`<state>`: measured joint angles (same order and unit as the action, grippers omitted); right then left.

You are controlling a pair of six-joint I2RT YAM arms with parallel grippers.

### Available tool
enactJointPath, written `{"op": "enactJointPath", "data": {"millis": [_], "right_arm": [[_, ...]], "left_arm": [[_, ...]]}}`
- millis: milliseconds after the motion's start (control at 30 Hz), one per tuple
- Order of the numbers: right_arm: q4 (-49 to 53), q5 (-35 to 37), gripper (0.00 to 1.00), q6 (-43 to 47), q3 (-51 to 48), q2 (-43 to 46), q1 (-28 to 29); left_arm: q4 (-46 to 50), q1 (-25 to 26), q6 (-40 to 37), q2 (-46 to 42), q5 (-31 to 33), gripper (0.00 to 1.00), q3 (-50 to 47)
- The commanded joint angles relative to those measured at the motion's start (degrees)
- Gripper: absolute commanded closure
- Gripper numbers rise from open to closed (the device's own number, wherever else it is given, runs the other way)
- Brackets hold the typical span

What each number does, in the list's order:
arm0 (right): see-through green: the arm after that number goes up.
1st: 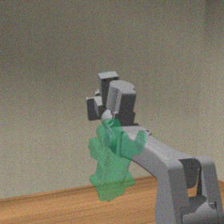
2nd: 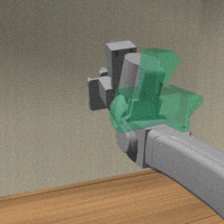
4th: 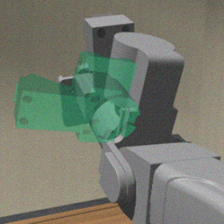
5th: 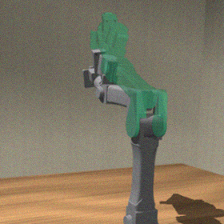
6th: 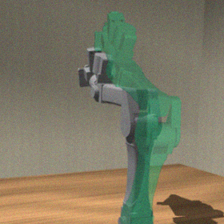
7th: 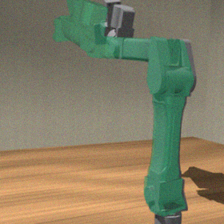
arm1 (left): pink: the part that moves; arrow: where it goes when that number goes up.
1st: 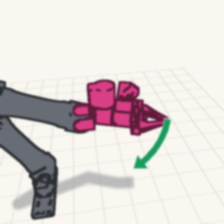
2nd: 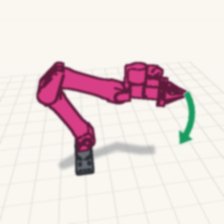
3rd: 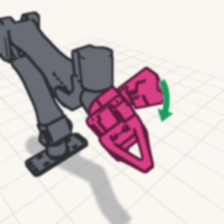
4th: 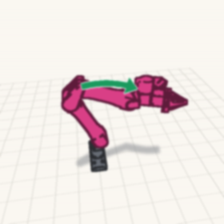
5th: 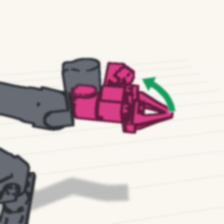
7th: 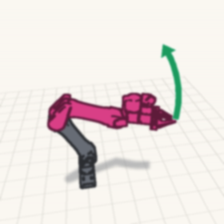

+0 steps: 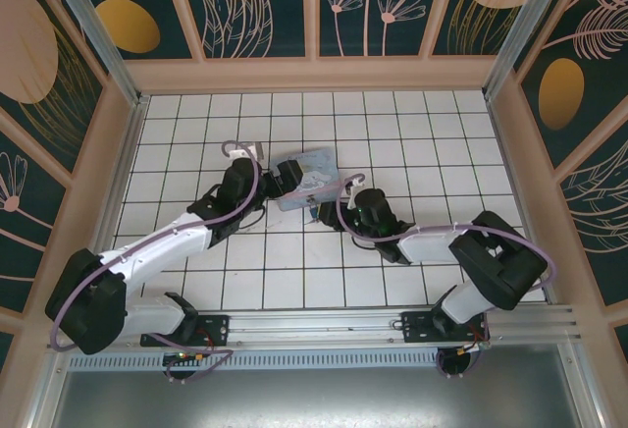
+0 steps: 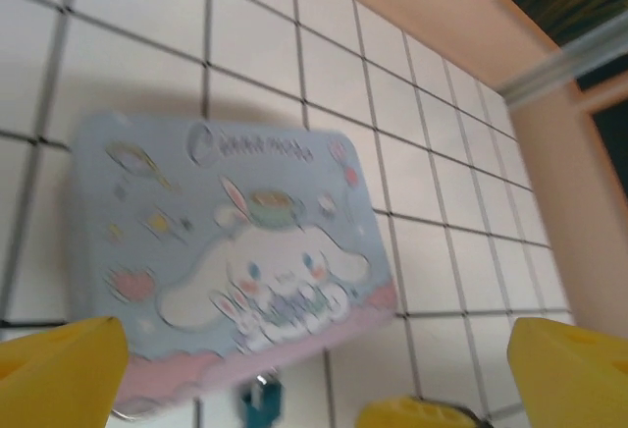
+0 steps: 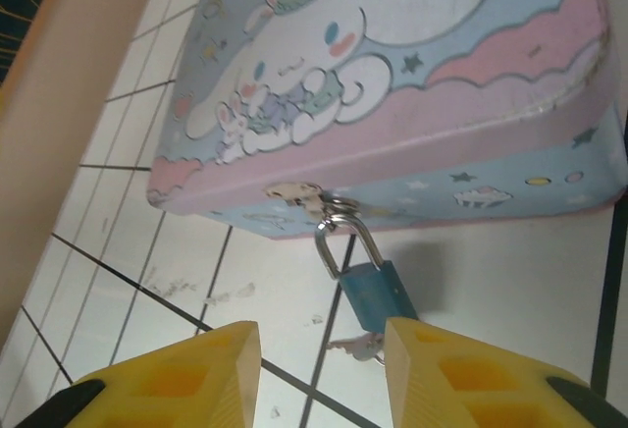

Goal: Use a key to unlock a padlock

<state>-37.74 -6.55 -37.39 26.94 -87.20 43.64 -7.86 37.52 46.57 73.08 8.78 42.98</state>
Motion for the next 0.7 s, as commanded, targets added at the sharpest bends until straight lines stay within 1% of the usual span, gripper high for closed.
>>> {"op": "enactJointPath", "data": {"millis": [0,33,100,267,667], "right_arm": [[-2.1,0.1,0.62,1.7,-0.5,-2.0,0.5],[-2.0,0.1,0.62,1.8,-0.3,-2.7,0.5],[-2.2,-0.3,0.62,2.1,0.3,-4.1,0.5],[-2.5,-1.5,0.63,2.5,2.5,-8.2,0.5],[-2.0,-2.8,0.63,4.1,6.9,-13.6,0.5]], "left_arm": [[0.0,-0.3,-6.9,-3.1,11.1,0.01,-0.4],[-3.1,-0.5,-7.9,-4.1,11.1,0.01,-1.8],[-5.4,-0.8,-7.7,-5.0,12.1,0.01,-2.9],[-4.1,-2.4,-6.4,-3.5,11.7,0.01,-1.0],[-3.7,-4.5,-3.7,1.2,9.0,0.01,1.7]]}}
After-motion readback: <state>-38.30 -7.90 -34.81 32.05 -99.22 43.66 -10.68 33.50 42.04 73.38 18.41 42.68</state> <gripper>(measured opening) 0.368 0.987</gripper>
